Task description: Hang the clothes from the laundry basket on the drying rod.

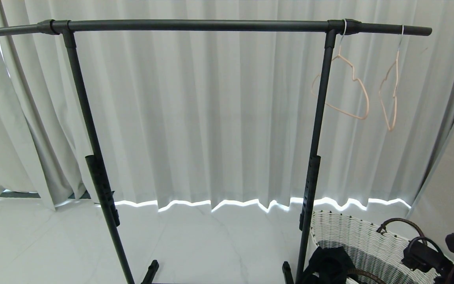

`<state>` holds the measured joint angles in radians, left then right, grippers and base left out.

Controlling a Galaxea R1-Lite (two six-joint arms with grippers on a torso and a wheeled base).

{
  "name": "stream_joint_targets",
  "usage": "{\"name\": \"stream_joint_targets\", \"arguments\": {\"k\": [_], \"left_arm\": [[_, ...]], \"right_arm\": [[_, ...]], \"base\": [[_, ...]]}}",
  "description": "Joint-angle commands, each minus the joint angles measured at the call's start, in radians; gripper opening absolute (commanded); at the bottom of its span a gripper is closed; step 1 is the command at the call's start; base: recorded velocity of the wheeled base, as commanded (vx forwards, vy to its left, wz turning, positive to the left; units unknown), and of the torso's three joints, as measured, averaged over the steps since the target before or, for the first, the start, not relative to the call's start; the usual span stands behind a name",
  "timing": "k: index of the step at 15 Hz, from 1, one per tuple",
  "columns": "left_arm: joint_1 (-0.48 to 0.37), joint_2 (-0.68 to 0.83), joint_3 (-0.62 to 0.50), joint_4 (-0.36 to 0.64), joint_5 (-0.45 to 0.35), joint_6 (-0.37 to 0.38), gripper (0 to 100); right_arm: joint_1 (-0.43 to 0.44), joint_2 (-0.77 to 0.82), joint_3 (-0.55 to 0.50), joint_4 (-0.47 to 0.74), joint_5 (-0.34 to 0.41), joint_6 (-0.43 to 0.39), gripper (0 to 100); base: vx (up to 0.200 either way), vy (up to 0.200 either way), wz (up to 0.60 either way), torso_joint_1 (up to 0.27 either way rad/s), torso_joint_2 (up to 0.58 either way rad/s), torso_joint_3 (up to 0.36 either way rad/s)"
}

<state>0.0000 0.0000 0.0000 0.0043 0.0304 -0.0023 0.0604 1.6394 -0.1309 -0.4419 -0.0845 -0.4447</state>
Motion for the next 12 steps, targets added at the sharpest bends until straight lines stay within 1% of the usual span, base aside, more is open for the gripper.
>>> {"name": "stream_joint_targets", "arguments": {"k": [1,7,8,9,12], "left_arm": [[0.000,0.000,0.000,0.000,0.000,-0.001,100],[0.000,0.000,0.000,0.000,0.000,0.001,100],[0.000,0.000,0.000,0.000,0.000,0.013,100],[0.000,0.000,0.000,0.000,-0.001,0.021,100],[0.000,0.000,0.000,0.000,-0.001,0.024,100]], "right_arm": [[-0.004,0.040,0.005,0.000,0.000,-0.002,100],[-0.008,0.054,0.022,-0.015,0.003,-0.022,100],[-0.010,0.054,0.028,-0.020,0.003,-0.022,100],[-0.010,0.056,0.028,-0.026,0.003,-0.020,0],[-0.008,0.025,0.040,-0.026,0.002,-0.022,0]], "base": [[0.000,0.000,0.00,0.000,0.00,0.000],[0.000,0.000,0.00,0.000,0.00,0.000],[0.000,0.000,0.00,0.000,0.00,0.000],[0.000,0.000,0.00,0.000,0.00,0.000],[0.000,0.000,0.00,0.000,0.00,0.000]]}}
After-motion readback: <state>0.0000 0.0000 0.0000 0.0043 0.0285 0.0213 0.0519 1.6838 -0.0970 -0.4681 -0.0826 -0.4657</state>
